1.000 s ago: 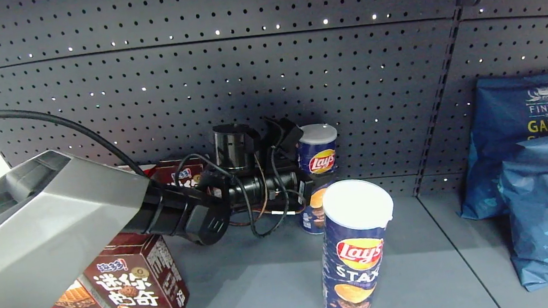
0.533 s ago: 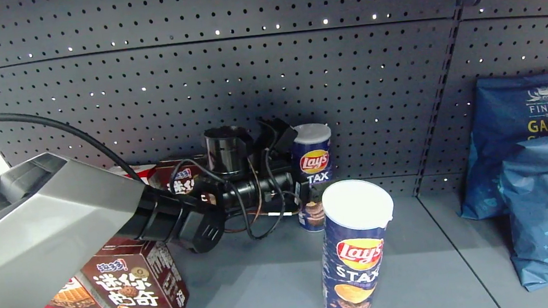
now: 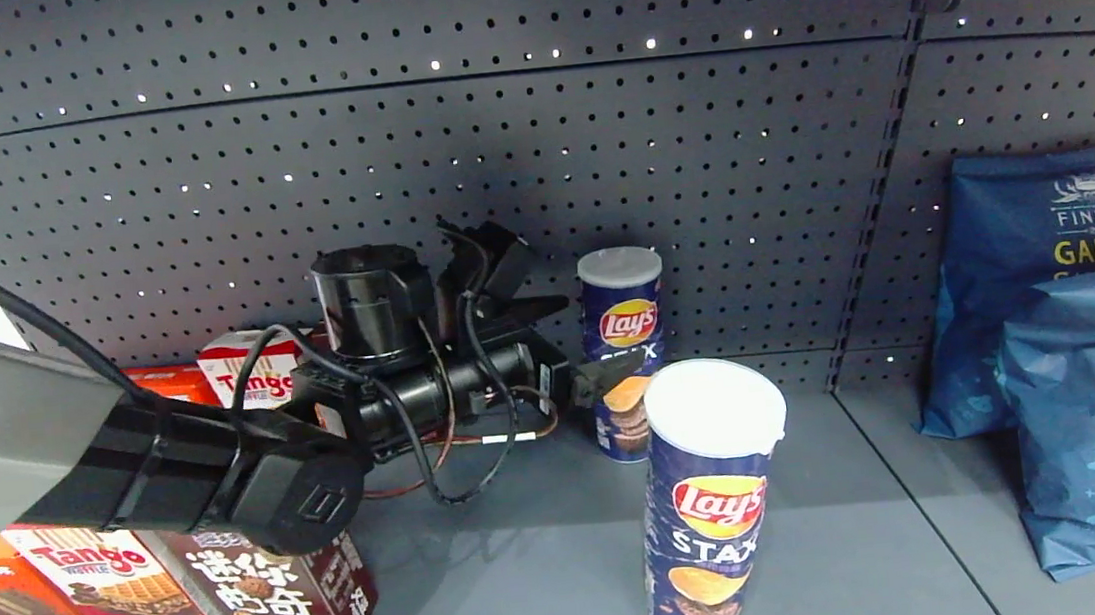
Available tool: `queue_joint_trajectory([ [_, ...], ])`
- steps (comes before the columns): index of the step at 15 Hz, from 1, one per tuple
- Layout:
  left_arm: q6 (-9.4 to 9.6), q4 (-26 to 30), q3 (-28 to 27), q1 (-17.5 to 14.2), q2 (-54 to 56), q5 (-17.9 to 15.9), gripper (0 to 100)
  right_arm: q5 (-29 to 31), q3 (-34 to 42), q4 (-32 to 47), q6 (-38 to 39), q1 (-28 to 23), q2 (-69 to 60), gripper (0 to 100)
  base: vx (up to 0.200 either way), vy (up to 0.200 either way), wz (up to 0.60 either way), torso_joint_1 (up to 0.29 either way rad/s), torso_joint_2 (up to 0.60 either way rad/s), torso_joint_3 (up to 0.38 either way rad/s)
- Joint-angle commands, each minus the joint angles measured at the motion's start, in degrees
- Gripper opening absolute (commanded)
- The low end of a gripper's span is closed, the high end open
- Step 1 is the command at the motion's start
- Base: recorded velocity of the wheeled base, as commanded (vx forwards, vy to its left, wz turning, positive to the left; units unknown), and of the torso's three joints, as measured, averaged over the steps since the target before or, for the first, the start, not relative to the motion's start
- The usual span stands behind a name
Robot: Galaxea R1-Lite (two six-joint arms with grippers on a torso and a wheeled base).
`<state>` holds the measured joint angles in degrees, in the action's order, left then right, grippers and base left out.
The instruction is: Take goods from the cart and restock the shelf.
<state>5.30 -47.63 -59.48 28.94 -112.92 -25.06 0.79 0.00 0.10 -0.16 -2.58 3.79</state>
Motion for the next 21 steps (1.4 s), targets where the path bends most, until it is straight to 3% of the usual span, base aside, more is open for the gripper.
queue_joint_trajectory([
  [1,0.06,0.08,0.42,0.33,2.00,0.10,100,0.00,0.00,-0.01,-0.02,0.04,0.08,100,0.000,0.000,0.00,0.000,0.00,0.000],
  [7,-0.03,1.31,-1.69,1.12,2.27,0.89,100,0.00,0.00,-0.01,-0.02,0.04,0.08,100,0.000,0.000,0.00,0.000,0.00,0.000],
  [9,-0.03,9.31,-2.48,1.21,6.93,5.64,100,0.00,0.00,-0.01,-0.02,0.04,-0.01,100,0.000,0.000,0.00,0.000,0.00,0.000],
  [11,-0.12,17.83,-4.24,1.12,10.88,7.75,100,0.00,0.00,-0.01,-0.02,0.04,0.08,100,0.000,0.000,0.00,0.000,0.00,0.000],
  [13,-0.03,21.26,-5.74,0.94,11.94,12.93,100,0.00,0.00,-0.01,-0.02,0.04,0.08,100,0.000,0.000,0.00,0.000,0.00,0.000],
  [17,0.32,31.81,-9.43,1.73,11.50,29.46,100,0.00,0.00,-0.01,-0.02,0.04,0.08,100,0.000,0.000,0.00,0.000,0.00,0.000],
  [20,0.67,32.34,-9.08,3.58,8.60,36.40,100,0.00,0.00,-0.01,-0.02,0.04,0.08,100,0.000,0.000,0.00,0.000,0.00,0.000],
  [21,1.64,32.34,-9.16,4.37,7.45,38.25,100,0.00,0.00,-0.01,-0.02,0.04,0.08,100,0.000,0.000,0.00,0.000,0.00,0.000],
])
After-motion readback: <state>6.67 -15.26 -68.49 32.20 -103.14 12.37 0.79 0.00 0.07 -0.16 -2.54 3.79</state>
